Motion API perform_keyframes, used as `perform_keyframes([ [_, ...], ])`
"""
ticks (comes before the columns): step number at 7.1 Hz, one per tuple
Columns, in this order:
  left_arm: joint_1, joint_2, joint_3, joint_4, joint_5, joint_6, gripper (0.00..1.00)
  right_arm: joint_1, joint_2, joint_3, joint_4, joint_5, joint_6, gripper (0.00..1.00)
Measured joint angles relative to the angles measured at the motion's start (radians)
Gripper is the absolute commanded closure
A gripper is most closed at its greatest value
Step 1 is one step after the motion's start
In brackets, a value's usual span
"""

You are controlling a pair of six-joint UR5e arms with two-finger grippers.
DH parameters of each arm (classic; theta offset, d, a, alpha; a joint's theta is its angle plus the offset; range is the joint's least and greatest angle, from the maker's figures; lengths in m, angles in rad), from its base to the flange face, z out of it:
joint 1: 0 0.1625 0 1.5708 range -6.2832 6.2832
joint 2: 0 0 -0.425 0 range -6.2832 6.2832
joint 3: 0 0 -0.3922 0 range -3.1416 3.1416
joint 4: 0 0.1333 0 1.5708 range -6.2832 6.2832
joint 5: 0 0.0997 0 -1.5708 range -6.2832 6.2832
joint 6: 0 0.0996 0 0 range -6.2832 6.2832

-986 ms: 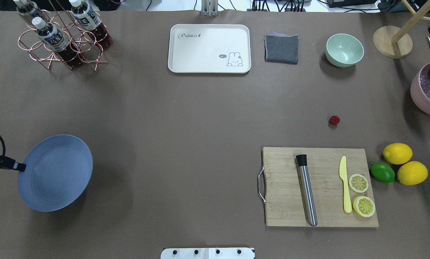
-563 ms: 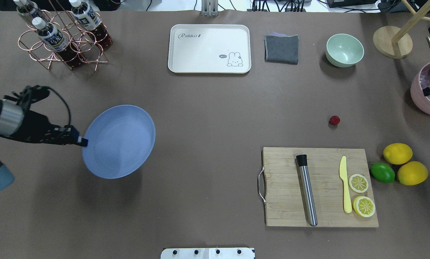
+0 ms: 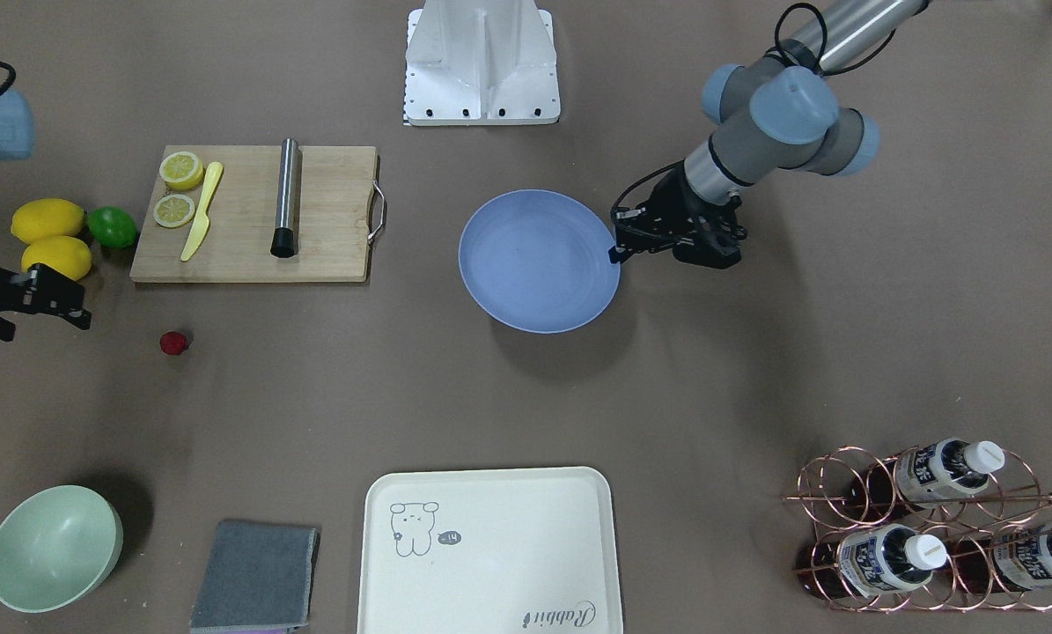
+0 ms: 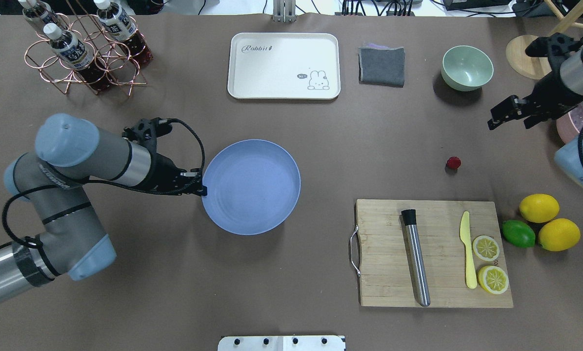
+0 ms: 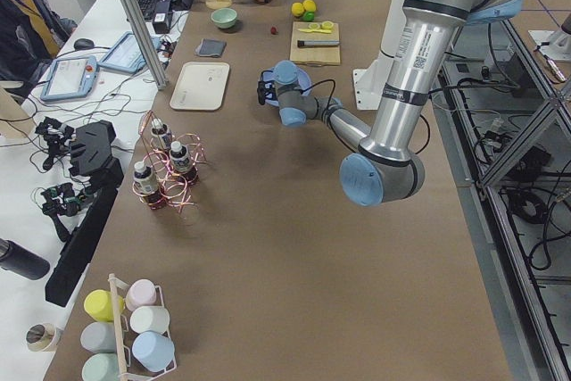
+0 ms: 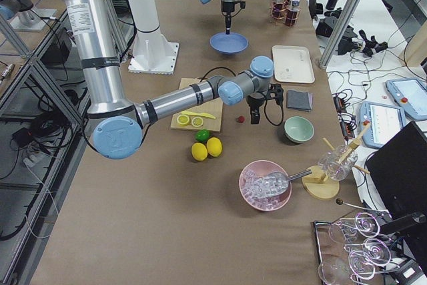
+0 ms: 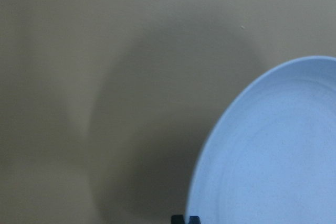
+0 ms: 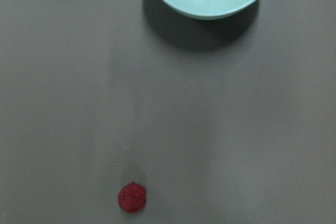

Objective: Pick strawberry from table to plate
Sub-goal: 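Push the blue plate inward with the left gripper while the right gripper approaches the strawberry, then lower the right gripper onto the red strawberry and close it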

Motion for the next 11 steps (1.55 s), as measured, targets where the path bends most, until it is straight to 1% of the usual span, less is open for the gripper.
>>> perform_keyframes([
  [2, 0.077, -0.045, 0.005, 0.043, 0.083, -0.018, 1.00, -0.100, 0.038, -0.033, 0.004, -0.076, 0.051, 0.07],
  [3, 0.098, -0.055, 0.007, 0.046, 0.103, -0.030, 1.00, -0.135, 0.054, -0.085, 0.040, -0.107, 0.057, 0.12],
  [4, 0.108, -0.059, 0.007, 0.048, 0.110, -0.044, 0.08, -0.159, 0.065, -0.153, 0.108, -0.130, 0.060, 0.35],
  [5, 0.113, -0.060, 0.006, 0.048, 0.113, -0.051, 0.03, -0.170, 0.070, -0.198, 0.163, -0.137, 0.067, 0.96],
  [6, 0.115, -0.061, 0.004, 0.048, 0.114, -0.055, 0.03, -0.176, 0.073, -0.215, 0.188, -0.135, 0.075, 1.00],
  [8, 0.113, -0.062, 0.002, 0.048, 0.114, -0.056, 0.03, -0.178, 0.066, -0.203, 0.195, -0.078, 0.081, 1.00],
  [11, 0.104, -0.056, -0.006, 0.048, 0.113, -0.061, 0.03, -0.169, 0.057, -0.164, 0.182, -0.043, 0.082, 1.00],
])
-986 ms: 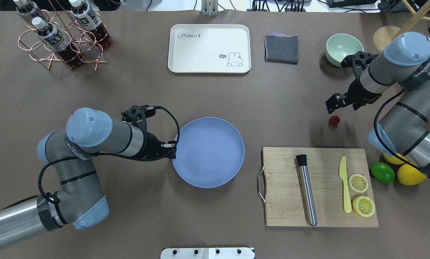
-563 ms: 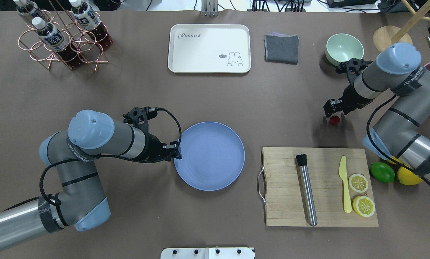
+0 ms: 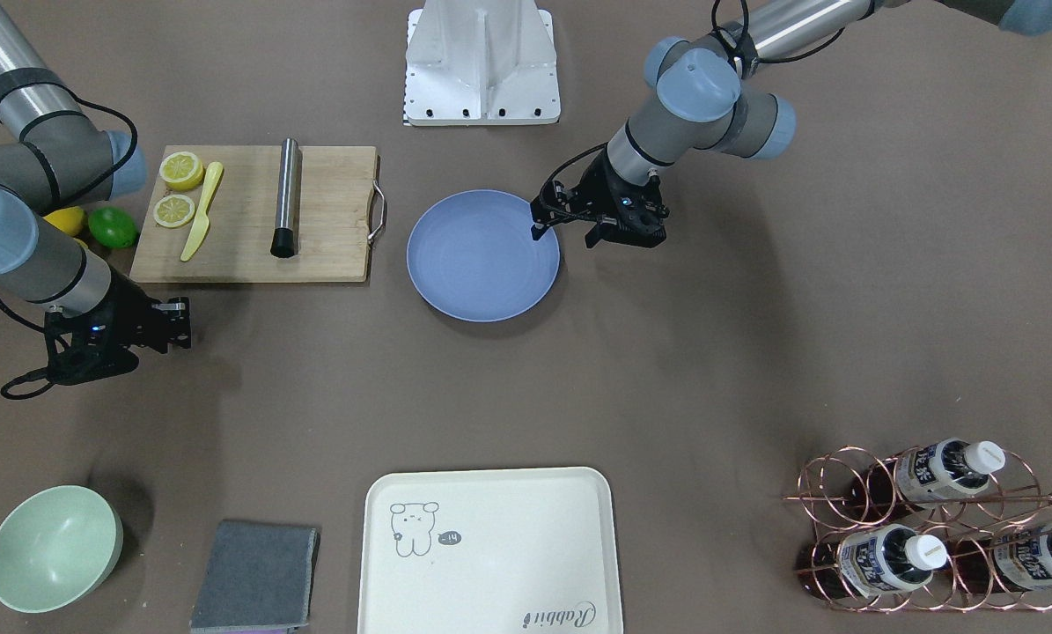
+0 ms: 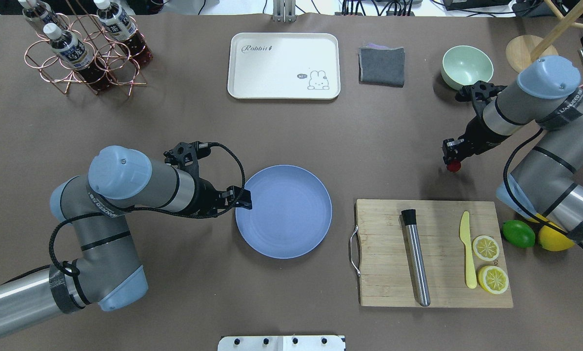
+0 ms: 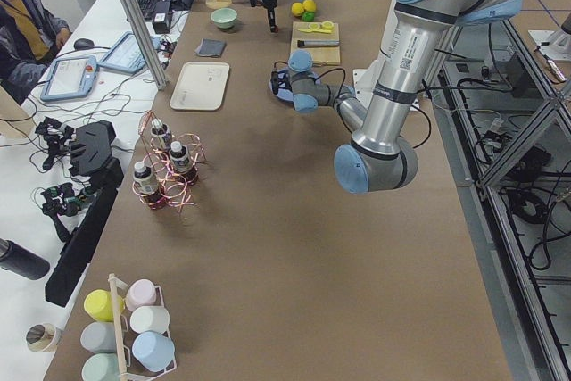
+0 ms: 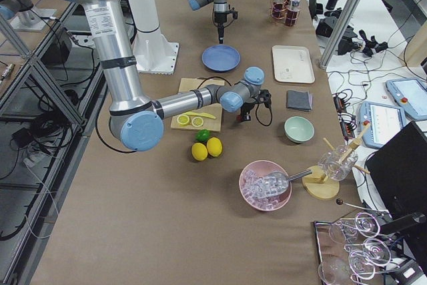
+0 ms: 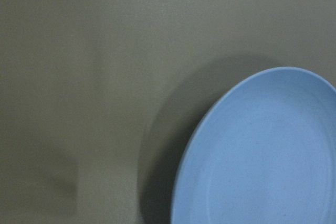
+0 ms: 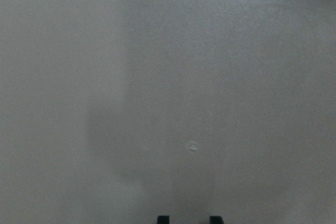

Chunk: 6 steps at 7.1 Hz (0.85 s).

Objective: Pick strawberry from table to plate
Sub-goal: 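Lower the right gripper onto the red strawberry and close it, then carry the strawberry with the right gripper over the blue plate while the left arm withdraws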

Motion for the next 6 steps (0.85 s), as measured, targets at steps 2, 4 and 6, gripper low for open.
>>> perform_keyframes([
  [2, -0.024, 0.036, -0.034, 0.000, -0.005, 0.004, 0.03, -0.011, 0.106, 0.029, -0.108, 0.000, 0.065, 1.00],
  [4, -0.103, 0.149, -0.093, 0.000, -0.047, 0.106, 0.03, -0.129, 0.249, 0.043, -0.162, -0.072, 0.288, 1.00],
  [6, -0.238, 0.253, -0.105, 0.000, -0.161, 0.292, 0.03, -0.290, 0.336, 0.063, -0.170, -0.188, 0.495, 1.00],
])
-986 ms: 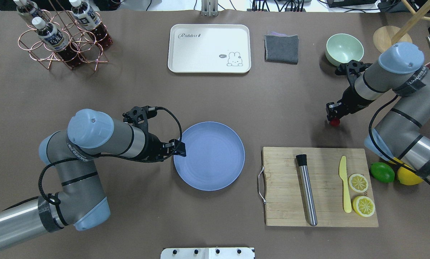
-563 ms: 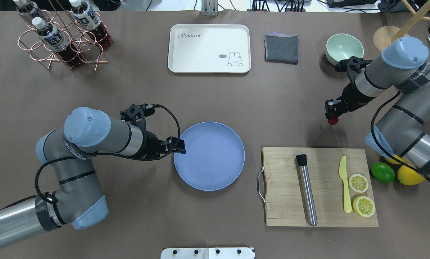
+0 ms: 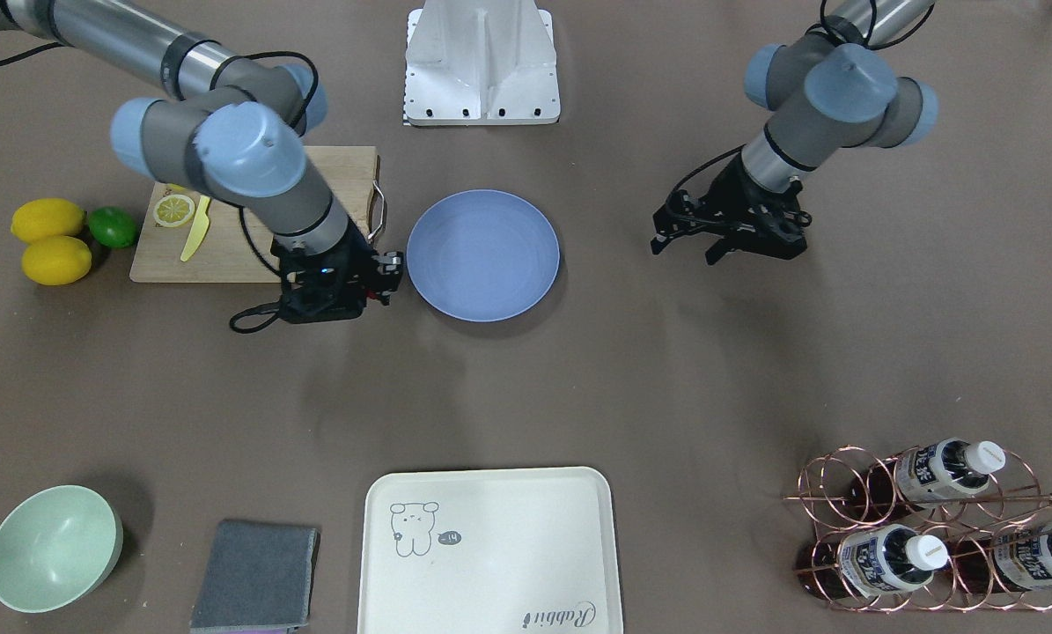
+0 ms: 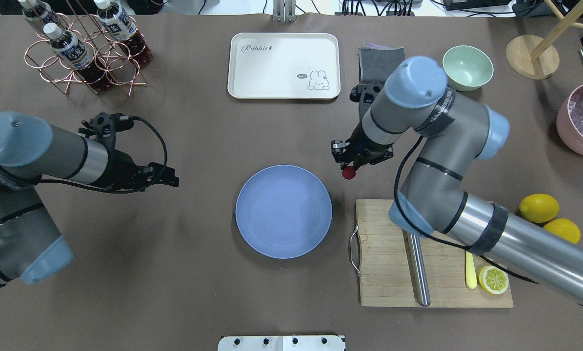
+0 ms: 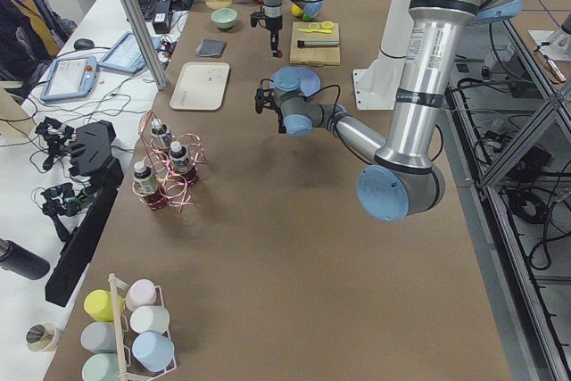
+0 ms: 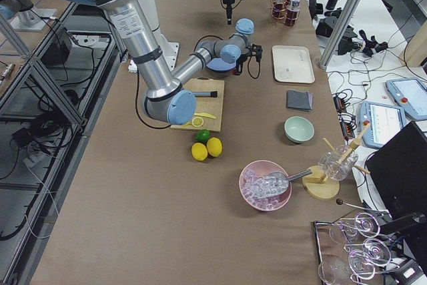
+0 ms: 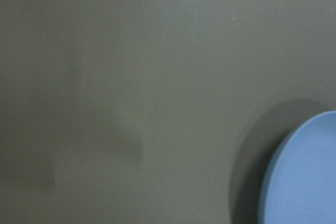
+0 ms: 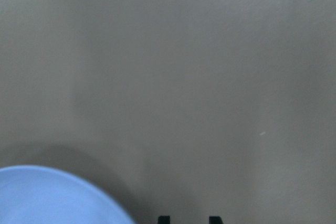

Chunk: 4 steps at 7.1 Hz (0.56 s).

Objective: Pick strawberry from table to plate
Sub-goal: 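Carry the strawberry with the right gripper over the blue plate while the left arm withdraws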

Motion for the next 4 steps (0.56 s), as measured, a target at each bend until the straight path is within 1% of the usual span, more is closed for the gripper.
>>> perform_keyframes([
  [1, -0.059, 0.029, 0.007, 0.000, -0.048, 0.079, 0.03, -0.074, 0.036, -0.002, -0.001, -0.059, 0.072, 1.00],
  [3, -0.113, 0.049, 0.026, 0.000, -0.090, 0.149, 0.03, -0.178, 0.078, -0.017, 0.001, -0.147, 0.168, 1.00],
  [4, -0.119, 0.052, 0.029, 0.000, -0.093, 0.157, 0.03, -0.203, 0.087, -0.025, 0.003, -0.174, 0.188, 0.23],
])
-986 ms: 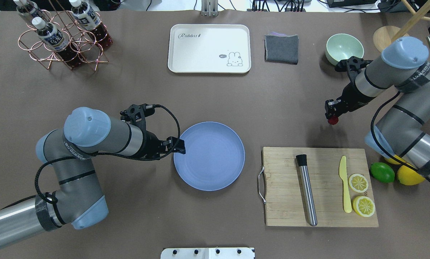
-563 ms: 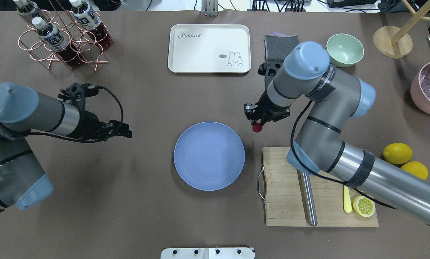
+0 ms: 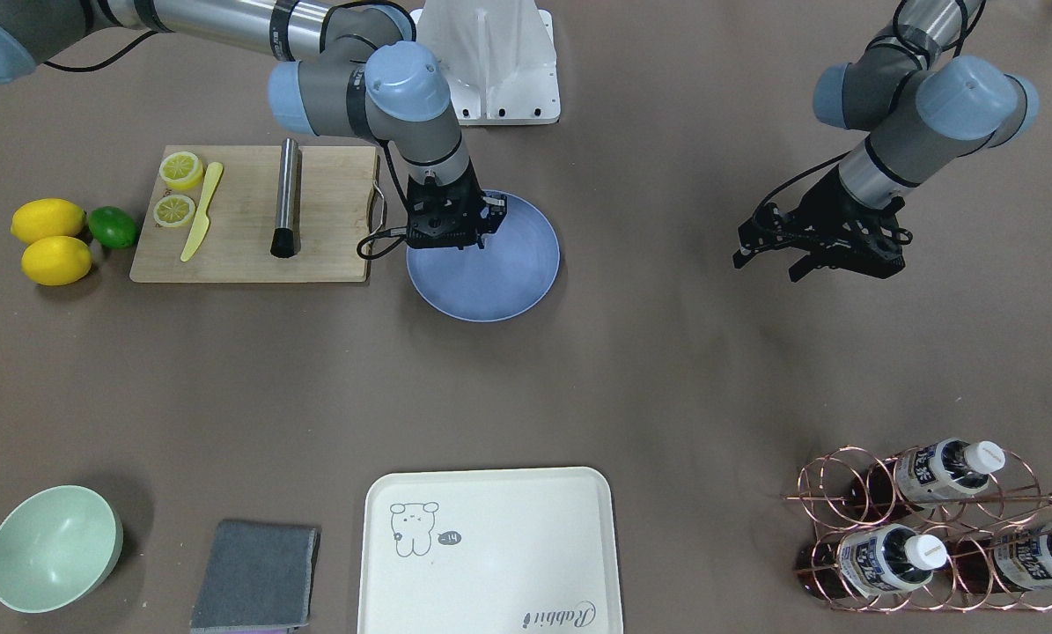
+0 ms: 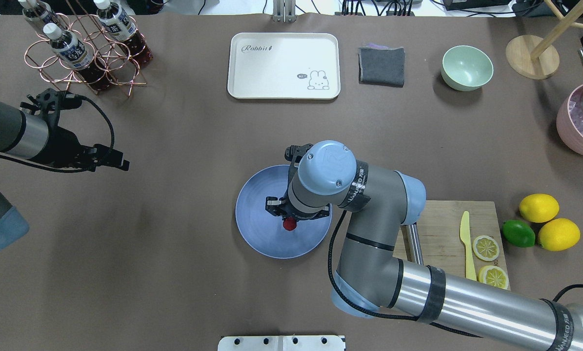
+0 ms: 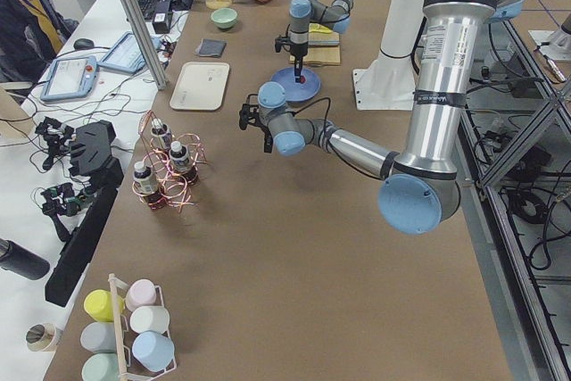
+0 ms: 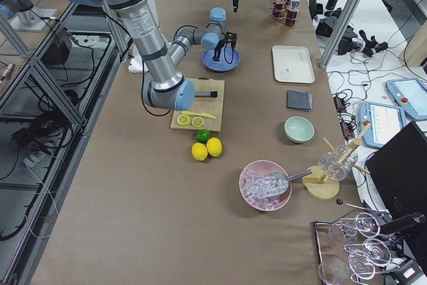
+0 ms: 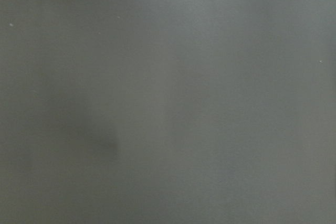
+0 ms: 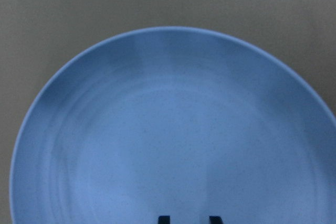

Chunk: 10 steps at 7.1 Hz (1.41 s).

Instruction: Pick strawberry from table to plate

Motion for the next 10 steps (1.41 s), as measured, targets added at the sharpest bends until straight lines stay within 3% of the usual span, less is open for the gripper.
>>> perform_keyframes([
  [1, -0.002, 0.002, 0.000, -0.001, -0.001, 0.002, 0.03, -0.010, 0.002, -0.006, 0.001, -0.011, 0.008, 0.00],
  [3, -0.003, 0.003, -0.005, -0.002, -0.001, 0.002, 0.03, -0.013, 0.002, -0.011, 0.001, -0.028, 0.013, 0.00],
  [5, -0.033, 0.009, -0.009, 0.000, -0.018, 0.027, 0.03, 0.039, -0.034, 0.067, -0.033, -0.013, 0.009, 0.00],
  [7, -0.142, 0.075, -0.009, 0.024, -0.065, 0.207, 0.03, 0.208, -0.253, 0.276, -0.100, 0.102, -0.114, 0.00],
  [8, -0.208, 0.105, -0.009, 0.063, -0.102, 0.316, 0.03, 0.326, -0.383, 0.336, -0.109, 0.180, -0.273, 0.00],
  [10, -0.348, 0.173, -0.009, 0.132, -0.184, 0.524, 0.03, 0.552, -0.567, 0.348, -0.116, 0.293, -0.641, 0.00],
])
